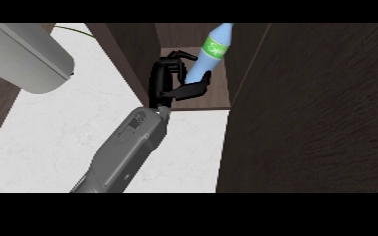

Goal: Pick up the bottled water, place it into the cabinet and close the cabinet

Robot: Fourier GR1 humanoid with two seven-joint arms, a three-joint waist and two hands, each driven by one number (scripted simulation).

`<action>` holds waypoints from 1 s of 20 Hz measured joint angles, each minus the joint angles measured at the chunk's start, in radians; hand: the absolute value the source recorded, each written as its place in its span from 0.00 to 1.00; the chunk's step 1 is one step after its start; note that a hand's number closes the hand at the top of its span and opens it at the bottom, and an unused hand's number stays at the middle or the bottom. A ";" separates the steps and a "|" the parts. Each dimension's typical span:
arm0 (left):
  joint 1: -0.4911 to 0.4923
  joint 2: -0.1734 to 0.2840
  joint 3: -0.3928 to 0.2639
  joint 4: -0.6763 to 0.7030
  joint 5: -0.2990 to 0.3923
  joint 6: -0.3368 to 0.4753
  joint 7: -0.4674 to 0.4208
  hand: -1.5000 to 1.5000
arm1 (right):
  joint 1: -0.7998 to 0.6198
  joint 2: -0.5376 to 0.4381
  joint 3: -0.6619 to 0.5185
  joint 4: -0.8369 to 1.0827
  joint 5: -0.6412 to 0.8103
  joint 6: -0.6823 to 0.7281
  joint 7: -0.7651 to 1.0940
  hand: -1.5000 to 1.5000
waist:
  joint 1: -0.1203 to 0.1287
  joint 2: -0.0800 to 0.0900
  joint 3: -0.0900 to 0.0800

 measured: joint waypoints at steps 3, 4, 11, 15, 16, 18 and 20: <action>-0.052 0.000 -0.004 0.075 0.047 0.038 -0.020 1.00 | 0.016 -0.004 -0.004 0.000 -0.004 0.012 -0.013 0.00 | -0.007 0.001 0.000; -0.072 0.000 -0.001 0.103 0.062 0.049 -0.027 1.00 | 0.016 -0.002 0.000 0.001 -0.005 0.011 -0.009 0.00 | -0.009 0.002 0.000; -0.189 0.000 0.055 0.341 0.088 0.061 -0.115 1.00 | 0.032 0.002 -0.004 0.006 -0.016 0.028 -0.038 0.00 | -0.020 0.007 0.000; -0.241 0.000 0.061 0.439 0.084 0.096 -0.148 1.00 | 0.045 0.000 -0.012 0.006 -0.020 0.037 -0.054 0.00 | -0.025 0.008 0.000; -0.251 0.000 0.063 0.457 0.087 0.103 -0.160 1.00 | 0.045 -0.004 -0.023 0.006 -0.022 0.044 -0.057 0.00 | -0.026 0.009 0.000; -0.273 0.005 0.079 0.503 0.088 0.094 -0.178 1.00 | 0.050 -0.002 -0.026 0.006 -0.024 0.047 -0.064 0.00 | -0.027 0.010 0.000; -0.296 0.003 0.090 0.550 0.084 0.100 -0.200 1.00 | 0.053 0.000 -0.022 0.008 -0.025 0.054 -0.075 0.00 | -0.031 0.012 0.000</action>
